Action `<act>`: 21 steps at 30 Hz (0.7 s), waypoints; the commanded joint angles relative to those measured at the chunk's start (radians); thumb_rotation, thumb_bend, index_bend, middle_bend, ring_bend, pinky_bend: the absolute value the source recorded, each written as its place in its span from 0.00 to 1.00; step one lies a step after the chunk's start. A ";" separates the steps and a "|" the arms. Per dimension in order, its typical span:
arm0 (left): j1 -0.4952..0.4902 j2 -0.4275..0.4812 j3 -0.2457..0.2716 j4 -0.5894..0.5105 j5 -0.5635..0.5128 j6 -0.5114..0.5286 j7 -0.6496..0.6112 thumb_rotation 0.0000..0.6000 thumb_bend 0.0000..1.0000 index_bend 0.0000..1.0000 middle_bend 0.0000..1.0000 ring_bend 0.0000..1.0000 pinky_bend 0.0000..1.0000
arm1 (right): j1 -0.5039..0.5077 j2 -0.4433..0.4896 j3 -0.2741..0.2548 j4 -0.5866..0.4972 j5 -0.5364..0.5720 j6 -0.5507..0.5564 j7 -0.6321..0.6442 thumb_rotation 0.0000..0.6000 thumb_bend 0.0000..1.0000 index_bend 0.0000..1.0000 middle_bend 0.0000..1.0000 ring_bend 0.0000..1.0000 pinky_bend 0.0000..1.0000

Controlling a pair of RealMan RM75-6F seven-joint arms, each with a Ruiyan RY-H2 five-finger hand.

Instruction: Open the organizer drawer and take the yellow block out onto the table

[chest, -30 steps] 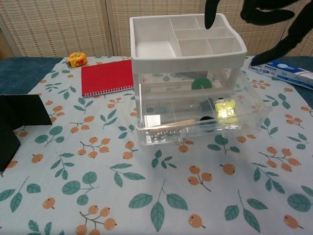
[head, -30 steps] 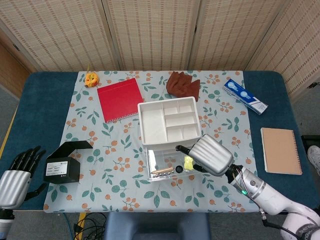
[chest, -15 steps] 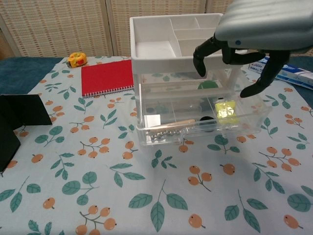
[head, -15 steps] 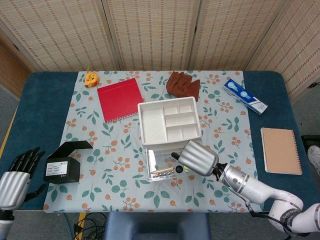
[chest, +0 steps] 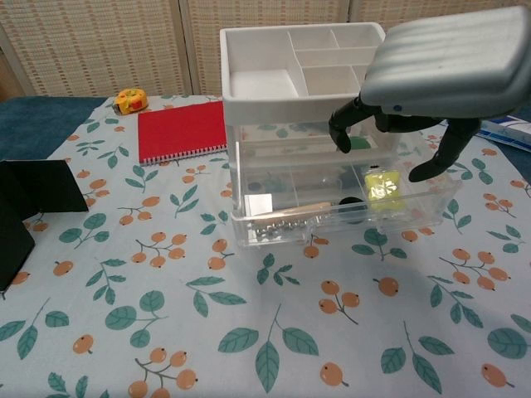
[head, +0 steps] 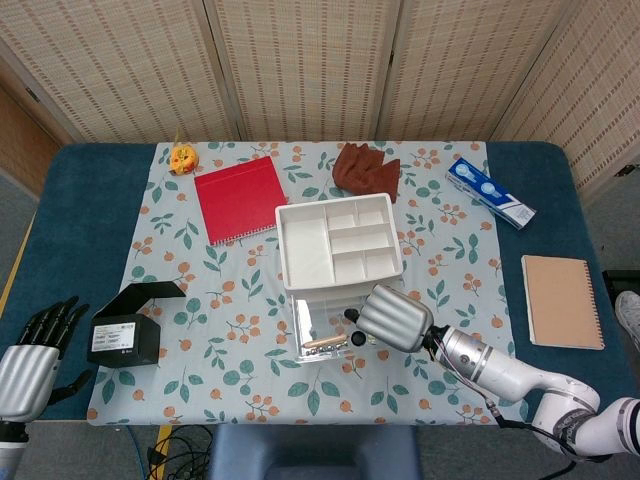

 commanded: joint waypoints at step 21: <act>-0.007 -0.007 -0.006 0.008 -0.015 -0.017 -0.003 1.00 0.20 0.08 0.06 0.07 0.11 | 0.047 -0.047 -0.018 0.051 0.021 -0.056 -0.037 1.00 0.01 0.37 0.94 1.00 1.00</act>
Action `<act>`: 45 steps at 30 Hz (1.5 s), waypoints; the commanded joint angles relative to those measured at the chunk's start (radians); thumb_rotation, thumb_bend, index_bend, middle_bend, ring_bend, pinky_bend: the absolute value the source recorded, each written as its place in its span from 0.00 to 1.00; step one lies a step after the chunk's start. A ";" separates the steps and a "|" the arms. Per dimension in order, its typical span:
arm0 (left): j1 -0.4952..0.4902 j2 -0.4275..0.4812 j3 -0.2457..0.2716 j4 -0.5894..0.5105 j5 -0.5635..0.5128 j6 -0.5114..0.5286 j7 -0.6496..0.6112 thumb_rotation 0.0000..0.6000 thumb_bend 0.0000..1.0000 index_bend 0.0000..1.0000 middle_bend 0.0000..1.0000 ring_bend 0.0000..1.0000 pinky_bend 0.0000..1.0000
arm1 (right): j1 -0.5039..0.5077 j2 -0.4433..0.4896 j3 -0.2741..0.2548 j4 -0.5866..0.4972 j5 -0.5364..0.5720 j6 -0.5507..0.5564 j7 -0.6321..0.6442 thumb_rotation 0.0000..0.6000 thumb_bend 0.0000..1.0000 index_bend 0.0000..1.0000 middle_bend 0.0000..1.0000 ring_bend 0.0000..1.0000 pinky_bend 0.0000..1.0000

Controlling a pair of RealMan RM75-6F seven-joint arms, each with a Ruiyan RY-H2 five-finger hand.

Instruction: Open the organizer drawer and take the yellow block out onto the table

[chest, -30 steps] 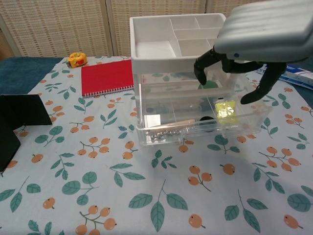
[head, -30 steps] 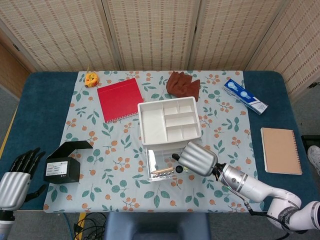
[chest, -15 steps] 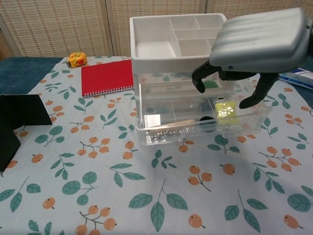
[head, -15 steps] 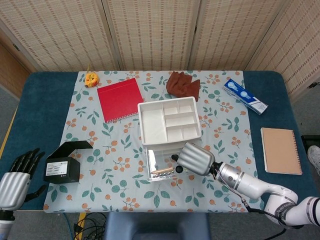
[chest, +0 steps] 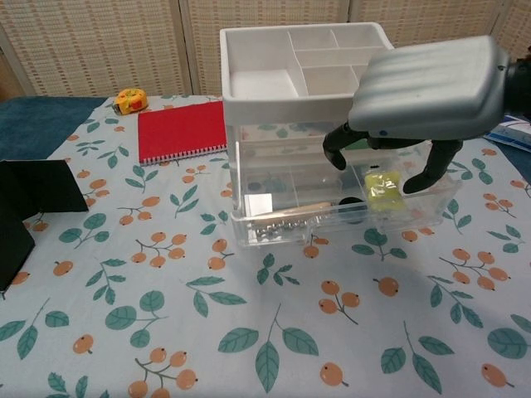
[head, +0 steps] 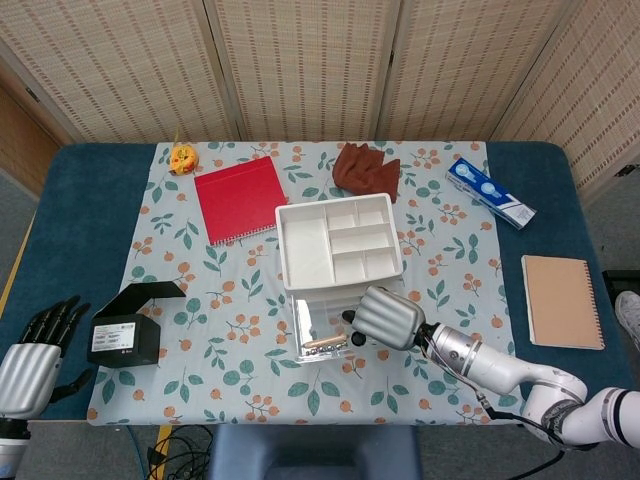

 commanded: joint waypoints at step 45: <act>0.006 -0.007 0.001 0.024 -0.012 -0.001 -0.015 1.00 0.20 0.08 0.06 0.07 0.11 | 0.040 -0.085 -0.025 0.065 0.012 0.020 -0.001 1.00 0.44 0.58 0.94 1.00 1.00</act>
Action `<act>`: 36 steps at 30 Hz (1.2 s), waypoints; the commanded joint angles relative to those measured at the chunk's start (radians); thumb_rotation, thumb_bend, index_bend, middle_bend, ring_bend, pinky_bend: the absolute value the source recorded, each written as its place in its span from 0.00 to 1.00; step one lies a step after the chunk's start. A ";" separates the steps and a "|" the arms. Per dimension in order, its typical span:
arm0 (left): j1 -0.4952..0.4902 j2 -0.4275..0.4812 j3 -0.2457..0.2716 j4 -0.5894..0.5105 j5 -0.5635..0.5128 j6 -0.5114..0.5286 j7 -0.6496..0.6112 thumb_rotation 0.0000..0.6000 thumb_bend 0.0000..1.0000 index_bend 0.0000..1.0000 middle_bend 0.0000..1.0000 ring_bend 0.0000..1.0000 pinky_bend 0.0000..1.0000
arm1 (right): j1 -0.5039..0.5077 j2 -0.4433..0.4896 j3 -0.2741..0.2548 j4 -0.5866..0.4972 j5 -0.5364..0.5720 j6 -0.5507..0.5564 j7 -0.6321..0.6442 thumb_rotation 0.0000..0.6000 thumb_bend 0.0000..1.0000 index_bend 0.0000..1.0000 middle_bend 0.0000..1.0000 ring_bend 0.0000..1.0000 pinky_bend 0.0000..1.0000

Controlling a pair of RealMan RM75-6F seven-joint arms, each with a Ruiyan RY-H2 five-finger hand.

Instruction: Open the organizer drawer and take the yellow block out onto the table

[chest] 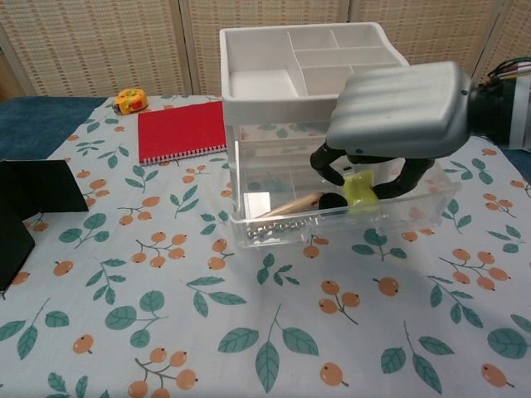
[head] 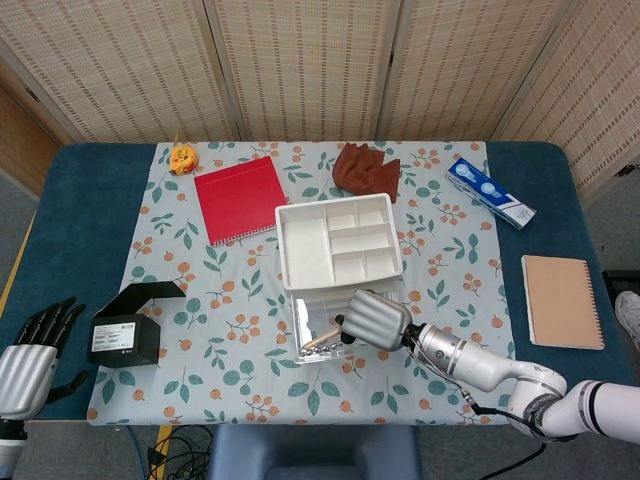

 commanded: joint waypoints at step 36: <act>-0.039 0.006 -0.015 -0.038 0.023 -0.022 0.031 1.00 0.20 0.08 0.06 0.07 0.11 | -0.462 0.026 -0.096 0.213 -0.038 0.617 0.361 1.00 0.51 0.61 0.94 1.00 1.00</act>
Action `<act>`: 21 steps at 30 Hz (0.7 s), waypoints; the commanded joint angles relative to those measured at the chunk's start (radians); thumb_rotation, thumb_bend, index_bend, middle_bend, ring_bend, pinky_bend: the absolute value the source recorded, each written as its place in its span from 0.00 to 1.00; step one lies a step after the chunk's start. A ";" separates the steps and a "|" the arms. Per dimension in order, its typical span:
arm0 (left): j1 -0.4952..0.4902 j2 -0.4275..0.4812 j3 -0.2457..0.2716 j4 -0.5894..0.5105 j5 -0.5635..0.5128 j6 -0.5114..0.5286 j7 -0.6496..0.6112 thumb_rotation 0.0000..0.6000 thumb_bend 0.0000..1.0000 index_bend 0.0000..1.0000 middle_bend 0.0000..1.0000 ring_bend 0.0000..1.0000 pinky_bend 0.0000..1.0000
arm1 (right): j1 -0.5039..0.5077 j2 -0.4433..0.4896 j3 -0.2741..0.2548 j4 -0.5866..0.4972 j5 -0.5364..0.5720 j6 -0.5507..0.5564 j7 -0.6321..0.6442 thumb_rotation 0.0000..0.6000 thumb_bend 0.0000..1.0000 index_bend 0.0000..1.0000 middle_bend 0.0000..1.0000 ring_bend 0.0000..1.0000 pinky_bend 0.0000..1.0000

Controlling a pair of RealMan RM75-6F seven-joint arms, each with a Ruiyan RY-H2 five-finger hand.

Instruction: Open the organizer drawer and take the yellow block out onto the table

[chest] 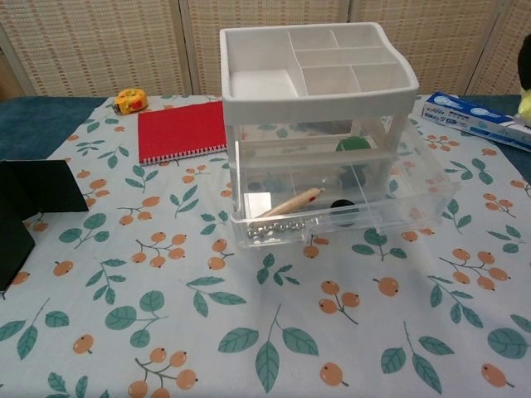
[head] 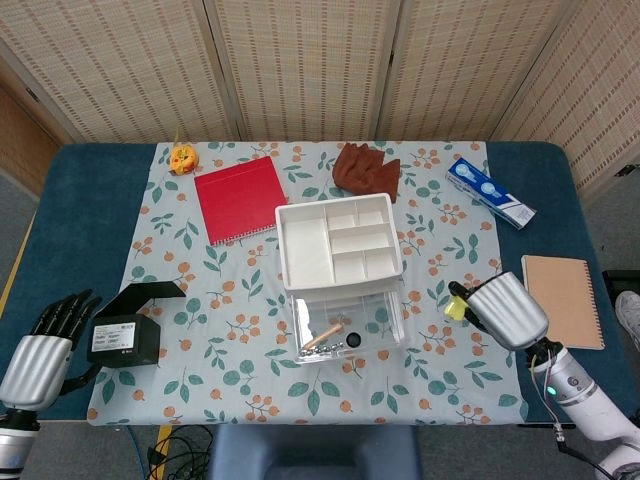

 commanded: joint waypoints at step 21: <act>0.019 0.010 0.009 0.000 0.000 0.024 -0.007 1.00 0.20 0.07 0.06 0.07 0.11 | 0.013 -0.255 -0.032 0.214 0.008 -0.155 0.065 1.00 0.51 0.20 0.90 1.00 1.00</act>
